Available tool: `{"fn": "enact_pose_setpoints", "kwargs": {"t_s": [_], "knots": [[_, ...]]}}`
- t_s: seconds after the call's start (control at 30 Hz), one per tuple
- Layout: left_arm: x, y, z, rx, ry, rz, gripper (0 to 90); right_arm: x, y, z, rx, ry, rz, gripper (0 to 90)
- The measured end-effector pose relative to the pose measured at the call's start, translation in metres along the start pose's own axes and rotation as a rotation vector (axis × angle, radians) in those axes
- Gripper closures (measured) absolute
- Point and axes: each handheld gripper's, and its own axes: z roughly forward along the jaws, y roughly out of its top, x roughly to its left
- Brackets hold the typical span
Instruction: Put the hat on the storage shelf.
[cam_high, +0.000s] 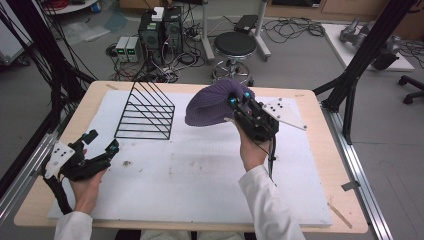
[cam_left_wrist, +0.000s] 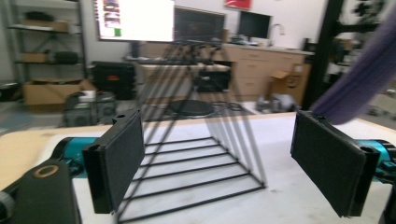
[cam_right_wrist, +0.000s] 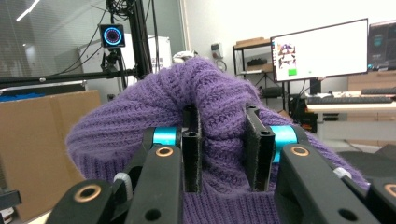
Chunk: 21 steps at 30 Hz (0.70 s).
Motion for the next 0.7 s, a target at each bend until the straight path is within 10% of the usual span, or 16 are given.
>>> {"fn": "enact_pose_setpoints", "kwargs": {"t_s": [0.7], "knots": [[-0.060, 0.022, 0.056, 0.040, -0.258, 0.130, 24.9, 0.051, -0.003, 0.012, 0.014, 0.029, 0.039, 72.8]]}}
